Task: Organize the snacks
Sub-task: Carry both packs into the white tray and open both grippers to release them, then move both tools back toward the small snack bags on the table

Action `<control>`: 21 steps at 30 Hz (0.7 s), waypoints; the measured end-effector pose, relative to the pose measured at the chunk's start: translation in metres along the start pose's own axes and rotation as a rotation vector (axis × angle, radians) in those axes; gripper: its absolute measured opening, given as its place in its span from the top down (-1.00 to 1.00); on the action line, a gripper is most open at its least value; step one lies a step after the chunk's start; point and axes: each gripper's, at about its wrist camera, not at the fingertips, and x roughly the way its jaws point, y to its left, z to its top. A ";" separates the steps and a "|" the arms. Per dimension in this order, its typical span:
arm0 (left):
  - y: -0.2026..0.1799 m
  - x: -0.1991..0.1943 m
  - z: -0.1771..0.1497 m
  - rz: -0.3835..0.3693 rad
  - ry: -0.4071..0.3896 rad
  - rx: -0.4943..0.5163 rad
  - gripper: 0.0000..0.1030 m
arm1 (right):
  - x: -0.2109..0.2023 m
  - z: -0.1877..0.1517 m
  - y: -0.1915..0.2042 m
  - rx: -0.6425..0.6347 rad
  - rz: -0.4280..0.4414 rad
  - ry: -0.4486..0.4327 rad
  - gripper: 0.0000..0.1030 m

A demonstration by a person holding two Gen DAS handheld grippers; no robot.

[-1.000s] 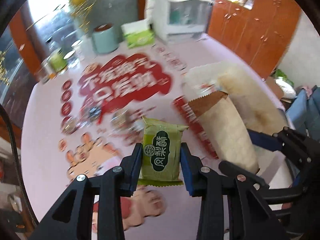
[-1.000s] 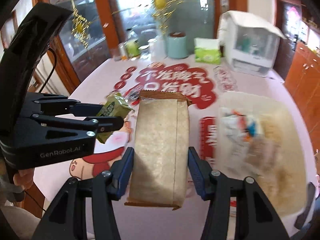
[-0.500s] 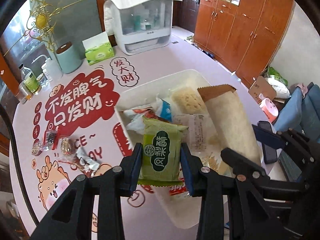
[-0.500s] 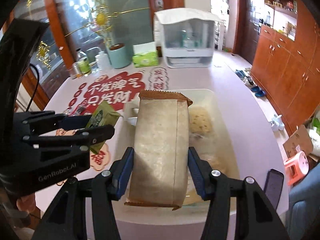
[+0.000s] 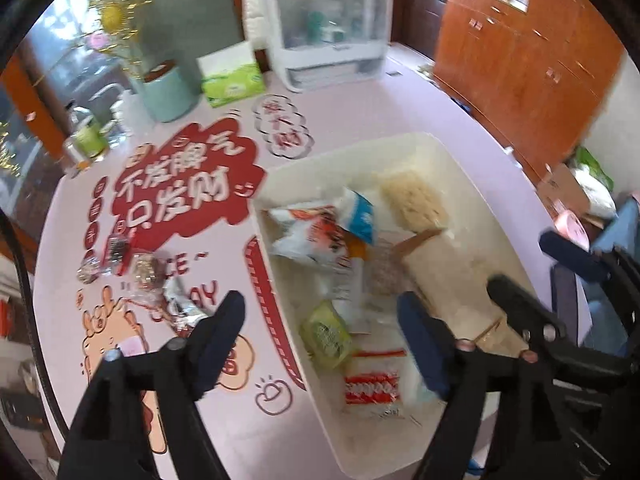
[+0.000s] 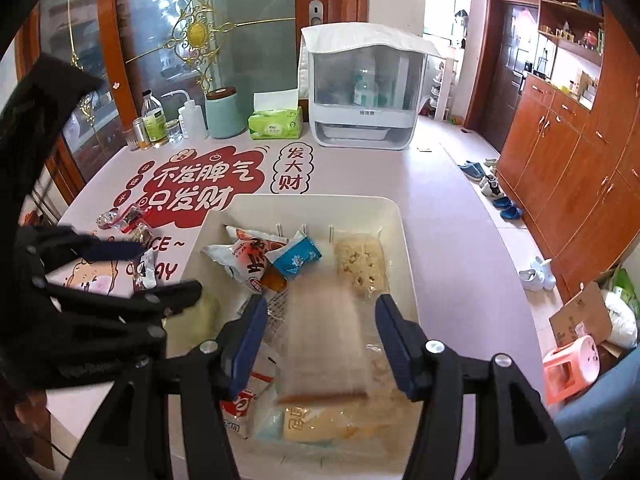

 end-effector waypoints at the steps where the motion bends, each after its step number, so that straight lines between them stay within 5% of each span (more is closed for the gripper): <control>1: 0.003 -0.001 0.001 -0.001 -0.001 -0.010 -0.60 | 0.001 0.000 -0.001 0.001 0.014 0.004 -0.24; 11: 0.016 -0.018 -0.008 0.022 -0.026 -0.052 -0.61 | 0.007 -0.013 -0.006 0.070 0.104 0.051 -0.28; 21: 0.018 -0.038 -0.031 0.041 -0.057 -0.015 -0.61 | -0.002 -0.026 -0.011 0.154 0.095 0.081 -0.28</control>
